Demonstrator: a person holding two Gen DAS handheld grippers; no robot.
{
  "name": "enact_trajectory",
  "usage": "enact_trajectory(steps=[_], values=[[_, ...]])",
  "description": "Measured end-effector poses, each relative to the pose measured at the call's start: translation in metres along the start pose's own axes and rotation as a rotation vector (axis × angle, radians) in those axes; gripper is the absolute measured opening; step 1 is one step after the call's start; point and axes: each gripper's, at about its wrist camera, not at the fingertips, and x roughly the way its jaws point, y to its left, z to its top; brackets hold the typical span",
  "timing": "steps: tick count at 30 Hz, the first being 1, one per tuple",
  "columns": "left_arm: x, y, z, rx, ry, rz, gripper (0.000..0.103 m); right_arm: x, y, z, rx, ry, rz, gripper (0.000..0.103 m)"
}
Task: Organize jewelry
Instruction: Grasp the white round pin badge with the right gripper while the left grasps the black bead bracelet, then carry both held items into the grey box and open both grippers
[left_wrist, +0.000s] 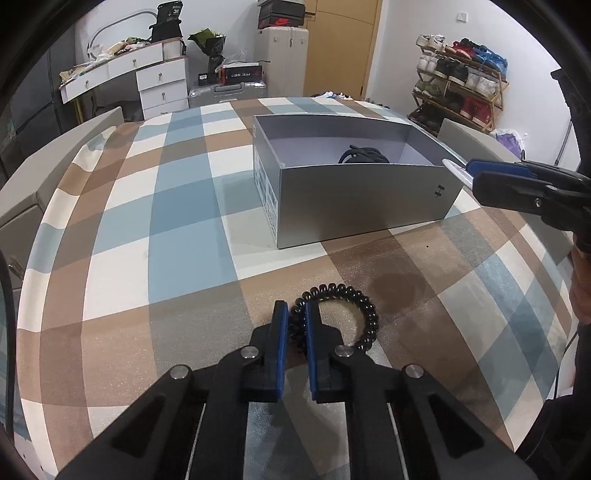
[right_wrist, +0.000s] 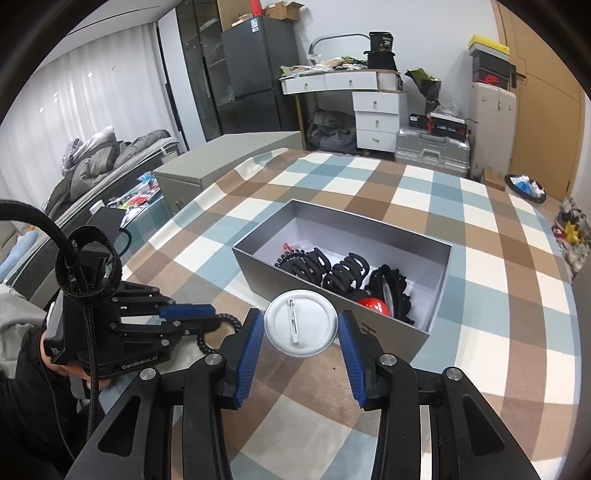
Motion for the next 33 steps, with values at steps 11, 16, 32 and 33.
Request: enact_trajectory(steps=[11,16,32,33], values=[[-0.01,0.001,0.005,-0.025,-0.048,-0.039,0.005,-0.003,-0.009,-0.001,0.023,-0.016,-0.011,0.04],[-0.02,0.006,0.009,-0.049,-0.093,-0.043,0.005,-0.014,-0.017,0.003,0.059,-0.072,-0.015,0.04],[-0.011,0.01,0.011,-0.039,-0.095,0.016,0.004,-0.028,-0.041,0.007,0.135,-0.125,-0.022,0.041],[-0.007,0.01,0.011,-0.036,-0.082,0.033,0.005,-0.027,-0.04,0.006,0.133,-0.122,-0.019,0.041]])
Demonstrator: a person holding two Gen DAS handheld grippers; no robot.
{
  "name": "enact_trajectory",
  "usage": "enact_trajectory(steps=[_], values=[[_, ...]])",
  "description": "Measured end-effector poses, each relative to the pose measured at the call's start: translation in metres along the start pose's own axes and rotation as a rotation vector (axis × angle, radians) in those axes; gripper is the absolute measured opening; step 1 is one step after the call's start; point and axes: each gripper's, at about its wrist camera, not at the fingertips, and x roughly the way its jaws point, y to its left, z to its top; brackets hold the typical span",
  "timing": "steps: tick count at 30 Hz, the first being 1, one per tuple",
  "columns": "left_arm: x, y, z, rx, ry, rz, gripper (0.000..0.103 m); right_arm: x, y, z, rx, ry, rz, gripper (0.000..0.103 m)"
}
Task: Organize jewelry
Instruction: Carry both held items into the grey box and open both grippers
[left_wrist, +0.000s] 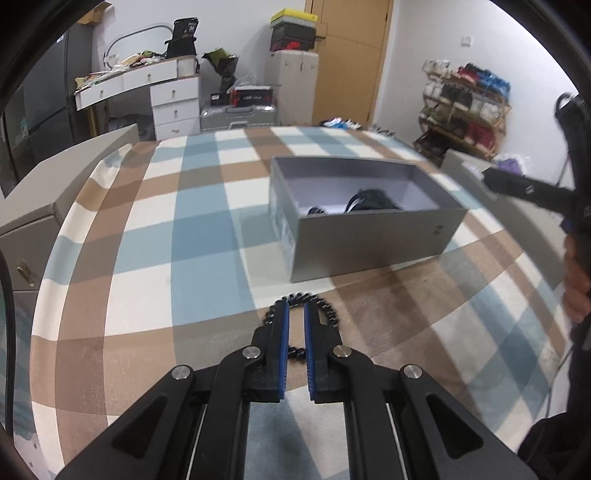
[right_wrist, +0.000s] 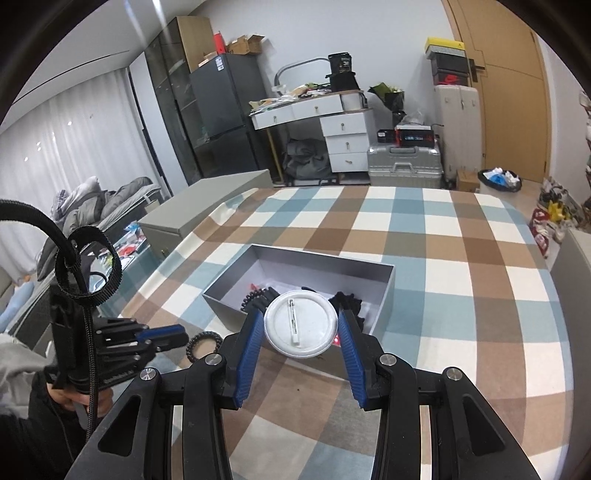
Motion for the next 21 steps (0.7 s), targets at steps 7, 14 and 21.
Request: enact_trajectory(steps=[7,14,21], values=[[0.011,0.006,-0.005,-0.014,0.066,0.05,0.024,0.005,0.004,-0.002,-0.013,0.014,0.006,0.041],[0.008,-0.002,-0.007,0.017,0.061,0.047,0.004,0.009,0.005,-0.003,-0.016,0.022,0.006,0.041],[-0.001,0.0,-0.004,-0.003,0.022,0.017,0.004,0.006,0.003,-0.003,-0.009,0.014,0.006,0.041]])
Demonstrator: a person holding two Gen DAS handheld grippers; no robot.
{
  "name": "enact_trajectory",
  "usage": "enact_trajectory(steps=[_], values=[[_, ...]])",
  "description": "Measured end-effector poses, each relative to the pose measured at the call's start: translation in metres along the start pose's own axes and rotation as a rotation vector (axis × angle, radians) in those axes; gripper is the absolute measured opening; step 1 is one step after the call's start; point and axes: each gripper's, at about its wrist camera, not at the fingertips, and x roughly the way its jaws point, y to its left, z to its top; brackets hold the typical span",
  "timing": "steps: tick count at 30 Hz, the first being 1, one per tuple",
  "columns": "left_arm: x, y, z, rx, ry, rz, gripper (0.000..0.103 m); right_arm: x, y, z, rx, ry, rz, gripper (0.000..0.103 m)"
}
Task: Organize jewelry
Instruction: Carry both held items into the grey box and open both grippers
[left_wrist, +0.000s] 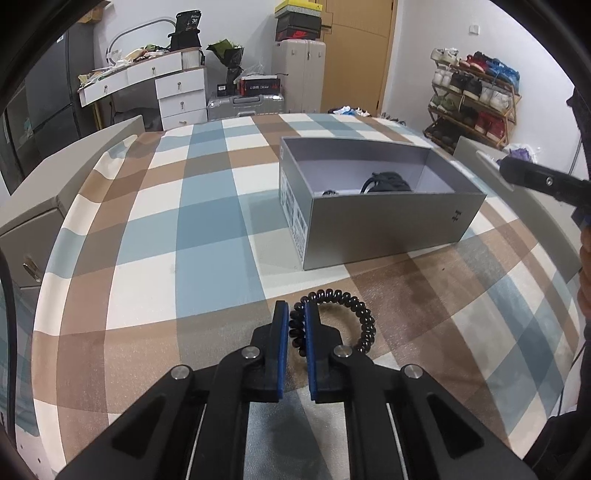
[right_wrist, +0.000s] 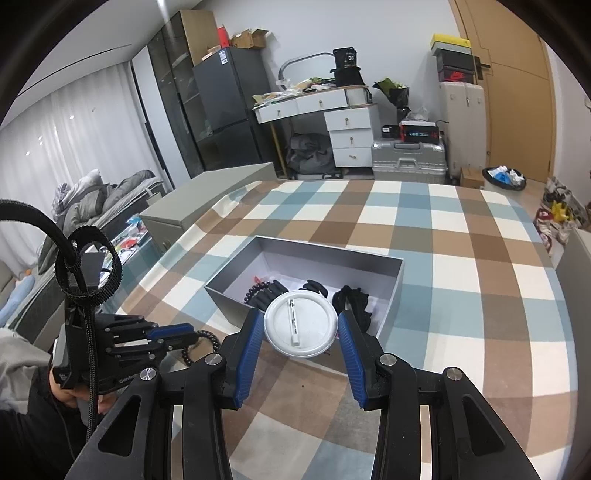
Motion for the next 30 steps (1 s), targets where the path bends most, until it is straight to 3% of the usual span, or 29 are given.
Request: enact_trajectory(steps=[15,22,30], values=[[-0.033,0.003,0.026,-0.082,-0.164,-0.052,0.004,-0.009,-0.009,0.003,0.039,-0.045,0.017,0.041],[-0.026,0.008,0.046,-0.15,-0.204,-0.057,0.004,-0.006,-0.006,0.01,0.043,-0.094,0.041,0.041],[-0.012,-0.002,0.064,-0.134,-0.235,-0.05,0.004,0.02,-0.018,0.015,0.109,-0.051,0.058,0.041]])
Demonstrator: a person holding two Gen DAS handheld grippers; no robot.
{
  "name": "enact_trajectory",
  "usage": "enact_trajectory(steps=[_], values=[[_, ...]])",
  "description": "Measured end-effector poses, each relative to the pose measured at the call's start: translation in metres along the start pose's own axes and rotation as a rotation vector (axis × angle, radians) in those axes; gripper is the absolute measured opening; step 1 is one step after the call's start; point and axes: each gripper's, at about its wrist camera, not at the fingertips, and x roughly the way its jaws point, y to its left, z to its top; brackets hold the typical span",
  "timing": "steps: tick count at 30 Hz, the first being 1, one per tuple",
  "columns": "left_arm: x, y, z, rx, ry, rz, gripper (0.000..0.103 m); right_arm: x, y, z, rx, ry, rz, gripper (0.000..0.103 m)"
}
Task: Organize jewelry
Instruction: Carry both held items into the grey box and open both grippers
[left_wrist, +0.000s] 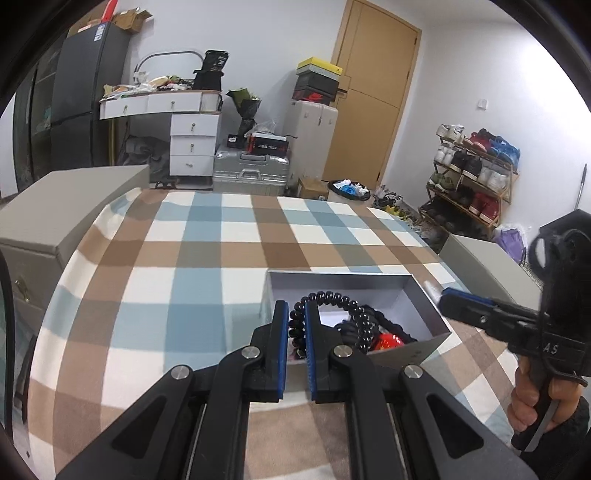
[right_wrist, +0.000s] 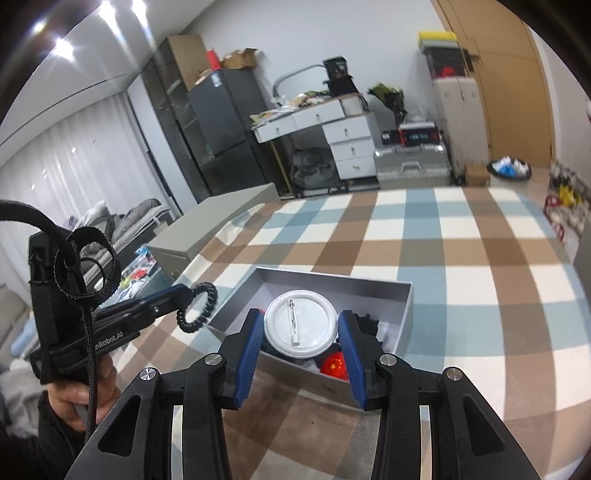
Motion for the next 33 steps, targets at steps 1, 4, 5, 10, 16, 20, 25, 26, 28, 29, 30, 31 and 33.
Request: enact_trajectory(steps=[1,4,5,10,16,20,25,26,28,29,30,31,33], values=[[0.002,-0.001,0.0,0.006,0.001,0.004,0.004,0.001,-0.002,0.0,0.006,0.0,-0.006,0.041],[0.01,-0.006,0.002,0.022,0.004,0.023,0.004,0.003,-0.005,0.0,0.02,-0.003,-0.014,0.041],[0.014,-0.006,0.002,0.022,0.008,0.03,0.004,0.002,-0.006,0.001,0.027,-0.009,-0.017,0.041],[0.033,-0.005,-0.001,0.006,0.037,0.048,0.004,0.003,-0.013,0.002,0.074,-0.017,0.013,0.041],[0.043,-0.006,-0.004,-0.008,0.058,0.063,0.004,0.006,-0.021,0.002,0.113,-0.009,0.024,0.041],[0.043,-0.013,-0.002,0.008,0.061,0.068,0.004,0.006,-0.022,0.002,0.116,-0.009,0.021,0.041],[0.044,-0.019,0.001,0.038,0.051,0.086,0.004,0.008,-0.021,0.002,0.112,-0.001,0.022,0.041],[0.044,-0.02,0.001,0.046,0.049,0.093,0.004,0.008,-0.021,0.002,0.113,0.0,0.021,0.041],[0.045,-0.02,0.002,0.054,0.048,0.1,0.004,0.01,-0.021,0.001,0.116,0.007,0.022,0.041],[0.045,-0.02,0.003,0.059,0.045,0.105,0.004,0.011,-0.022,0.001,0.116,0.01,0.022,0.041],[0.046,-0.02,0.003,0.062,0.044,0.109,0.004,0.011,-0.022,0.001,0.116,0.01,0.021,0.041],[0.047,-0.019,0.003,0.061,0.045,0.109,0.004,0.012,-0.022,0.0,0.118,0.012,0.023,0.041],[0.048,-0.017,0.004,0.056,0.049,0.114,0.004,0.014,-0.022,0.0,0.118,0.018,0.026,0.041]])
